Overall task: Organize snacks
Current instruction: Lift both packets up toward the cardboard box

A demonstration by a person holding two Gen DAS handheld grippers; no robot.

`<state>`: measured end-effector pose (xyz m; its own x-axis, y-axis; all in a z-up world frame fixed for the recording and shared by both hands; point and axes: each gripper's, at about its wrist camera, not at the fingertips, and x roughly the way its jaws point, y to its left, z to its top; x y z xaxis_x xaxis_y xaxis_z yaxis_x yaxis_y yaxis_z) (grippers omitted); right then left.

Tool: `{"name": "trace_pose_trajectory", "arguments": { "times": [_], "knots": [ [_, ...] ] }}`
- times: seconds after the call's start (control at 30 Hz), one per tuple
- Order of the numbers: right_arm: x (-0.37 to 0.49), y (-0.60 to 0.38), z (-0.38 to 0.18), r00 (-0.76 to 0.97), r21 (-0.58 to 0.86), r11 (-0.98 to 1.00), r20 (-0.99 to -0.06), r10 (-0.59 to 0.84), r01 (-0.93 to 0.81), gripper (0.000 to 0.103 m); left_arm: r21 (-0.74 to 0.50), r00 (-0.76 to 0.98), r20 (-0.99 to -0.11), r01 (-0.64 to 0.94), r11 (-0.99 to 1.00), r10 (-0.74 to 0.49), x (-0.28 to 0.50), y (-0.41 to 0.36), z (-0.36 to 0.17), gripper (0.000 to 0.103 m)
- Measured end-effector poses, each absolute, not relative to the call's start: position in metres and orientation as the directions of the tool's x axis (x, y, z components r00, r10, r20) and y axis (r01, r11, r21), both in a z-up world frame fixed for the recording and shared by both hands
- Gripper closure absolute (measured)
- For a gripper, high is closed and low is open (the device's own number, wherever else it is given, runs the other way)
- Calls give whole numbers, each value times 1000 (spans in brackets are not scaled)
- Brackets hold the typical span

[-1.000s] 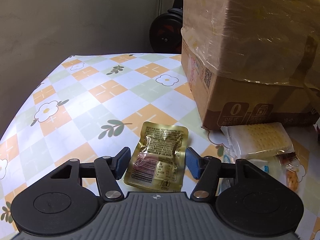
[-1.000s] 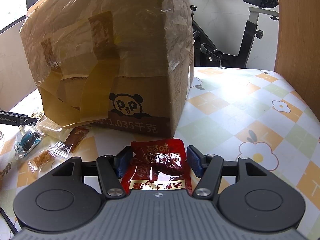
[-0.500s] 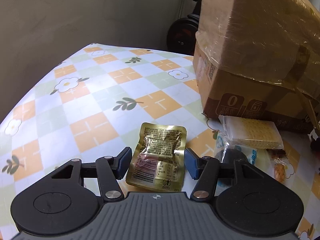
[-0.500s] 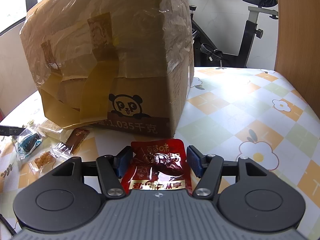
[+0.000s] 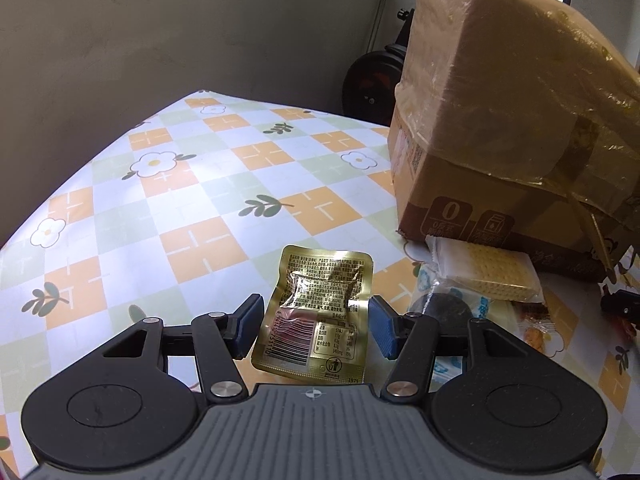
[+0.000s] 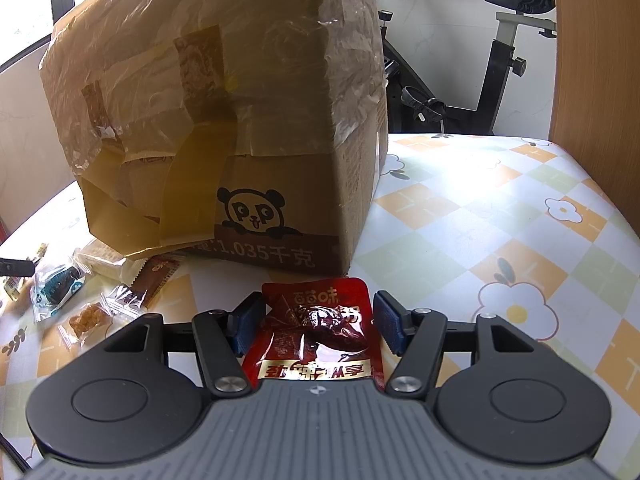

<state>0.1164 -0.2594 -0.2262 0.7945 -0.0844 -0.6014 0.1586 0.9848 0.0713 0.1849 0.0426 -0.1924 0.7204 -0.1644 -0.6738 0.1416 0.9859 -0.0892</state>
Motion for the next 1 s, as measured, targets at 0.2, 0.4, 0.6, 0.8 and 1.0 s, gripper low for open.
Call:
{"name": "trace_pose_trajectory", "arguments": {
  "times": [0.2, 0.4, 0.6, 0.8, 1.0],
  "knots": [
    [110, -257, -223, 806, 63, 986, -586, -90, 156, 48, -94, 733, -657, 153, 984, -177, 178, 39, -185, 43],
    [95, -251, -218, 805, 79, 985, -587, -79, 153, 61, -104, 742, -642, 166, 981, -194, 170, 39, -178, 43],
    [89, -245, -215, 809, 68, 988, -584, -73, 138, 67, -112, 744, -635, 176, 978, -206, 167, 37, -177, 43],
    [81, -235, -200, 838, 70, 993, -545, -43, 97, 91, -115, 759, -612, 190, 975, -220, 162, 37, -170, 43],
    [73, -224, -186, 854, 68, 996, -520, -8, 51, 91, -122, 770, -595, 196, 973, -230, 157, 37, -163, 43]
  ]
}}
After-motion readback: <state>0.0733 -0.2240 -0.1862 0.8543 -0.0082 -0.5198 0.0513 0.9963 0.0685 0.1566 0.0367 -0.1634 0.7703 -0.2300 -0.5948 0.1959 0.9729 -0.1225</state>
